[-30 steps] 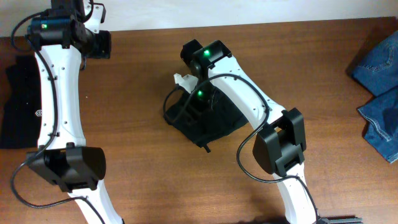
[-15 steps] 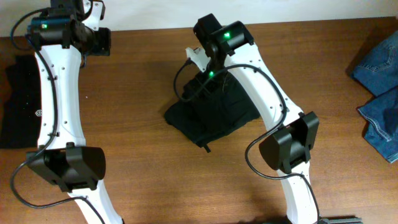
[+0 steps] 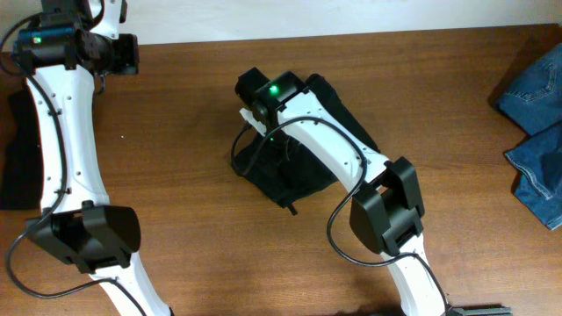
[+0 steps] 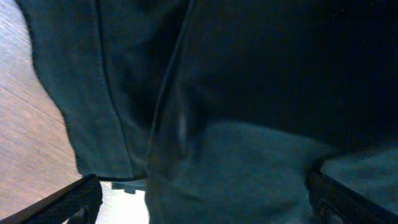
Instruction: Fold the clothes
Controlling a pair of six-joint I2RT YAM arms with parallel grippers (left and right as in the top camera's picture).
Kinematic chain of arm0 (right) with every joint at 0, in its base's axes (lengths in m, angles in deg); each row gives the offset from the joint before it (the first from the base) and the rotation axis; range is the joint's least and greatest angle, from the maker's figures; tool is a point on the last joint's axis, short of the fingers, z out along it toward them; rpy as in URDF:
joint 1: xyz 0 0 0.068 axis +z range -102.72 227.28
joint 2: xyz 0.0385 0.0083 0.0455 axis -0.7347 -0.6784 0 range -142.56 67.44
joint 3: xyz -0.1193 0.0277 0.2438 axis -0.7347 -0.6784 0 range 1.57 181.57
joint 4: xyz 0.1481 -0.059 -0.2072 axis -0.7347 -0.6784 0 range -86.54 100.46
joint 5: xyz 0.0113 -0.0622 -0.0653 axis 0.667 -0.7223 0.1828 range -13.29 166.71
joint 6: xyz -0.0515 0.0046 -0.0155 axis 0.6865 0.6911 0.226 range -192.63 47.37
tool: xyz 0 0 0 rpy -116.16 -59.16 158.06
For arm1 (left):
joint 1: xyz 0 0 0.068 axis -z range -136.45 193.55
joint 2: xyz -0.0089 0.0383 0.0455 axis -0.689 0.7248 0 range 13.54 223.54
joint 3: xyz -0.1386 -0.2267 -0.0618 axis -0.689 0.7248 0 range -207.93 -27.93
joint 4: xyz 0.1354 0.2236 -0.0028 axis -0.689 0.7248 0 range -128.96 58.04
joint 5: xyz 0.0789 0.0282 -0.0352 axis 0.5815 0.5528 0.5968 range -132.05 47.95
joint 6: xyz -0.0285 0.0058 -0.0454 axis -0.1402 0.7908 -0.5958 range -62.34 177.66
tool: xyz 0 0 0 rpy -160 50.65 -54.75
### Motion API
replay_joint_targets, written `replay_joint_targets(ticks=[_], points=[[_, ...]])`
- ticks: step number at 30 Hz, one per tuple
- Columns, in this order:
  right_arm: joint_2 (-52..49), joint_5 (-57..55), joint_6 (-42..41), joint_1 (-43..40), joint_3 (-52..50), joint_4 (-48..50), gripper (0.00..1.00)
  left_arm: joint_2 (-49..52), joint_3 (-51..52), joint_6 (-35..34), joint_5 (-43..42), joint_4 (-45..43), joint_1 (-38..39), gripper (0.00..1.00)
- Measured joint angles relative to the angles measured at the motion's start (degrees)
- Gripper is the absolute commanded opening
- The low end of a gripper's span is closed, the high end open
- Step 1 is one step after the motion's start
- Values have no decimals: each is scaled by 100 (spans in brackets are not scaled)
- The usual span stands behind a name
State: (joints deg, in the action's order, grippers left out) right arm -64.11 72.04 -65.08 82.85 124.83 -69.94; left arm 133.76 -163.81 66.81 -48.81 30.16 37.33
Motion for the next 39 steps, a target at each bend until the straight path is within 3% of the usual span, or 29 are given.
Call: replay_joint_targets(ticks=[10, 18, 20, 24, 27, 30, 35, 36, 38, 39], points=[[2, -76, 22, -24, -63, 348, 99, 0, 0, -2, -37, 0, 9, 2], [0, -518, -22, -24, -817, 732, 99, 0, 0, 0, -37, 2, 9, 2], [0, -682, -74, -28, -907, 737, 92, 0, 0, -2, -39, 2, 9, 2], [0, -817, -164, -42, -909, 780, 70, 0, 0, -2, -39, 2, 9, 2], [0, -861, -175, -74, -907, 776, 45, 0, 0, -2, -39, 4, 9, 2], [0, -909, -188, -120, -907, 769, 37, 0, 0, 0, -39, 2, 9, 2], [0, -925, -197, -140, -892, 752, 33, 0, 0, 0, -39, 2, 9, 2], [0, -927, -199, -140, -859, 723, 27, 0, 0, 0, -39, 2, 9, 2], [0, -927, -190, -142, -750, 654, 4, 0, 0, -2, -39, 4, 9, 2], [0, -929, -197, -142, -667, 614, 4, 0, 0, 0, -42, 4, 9, 2]])
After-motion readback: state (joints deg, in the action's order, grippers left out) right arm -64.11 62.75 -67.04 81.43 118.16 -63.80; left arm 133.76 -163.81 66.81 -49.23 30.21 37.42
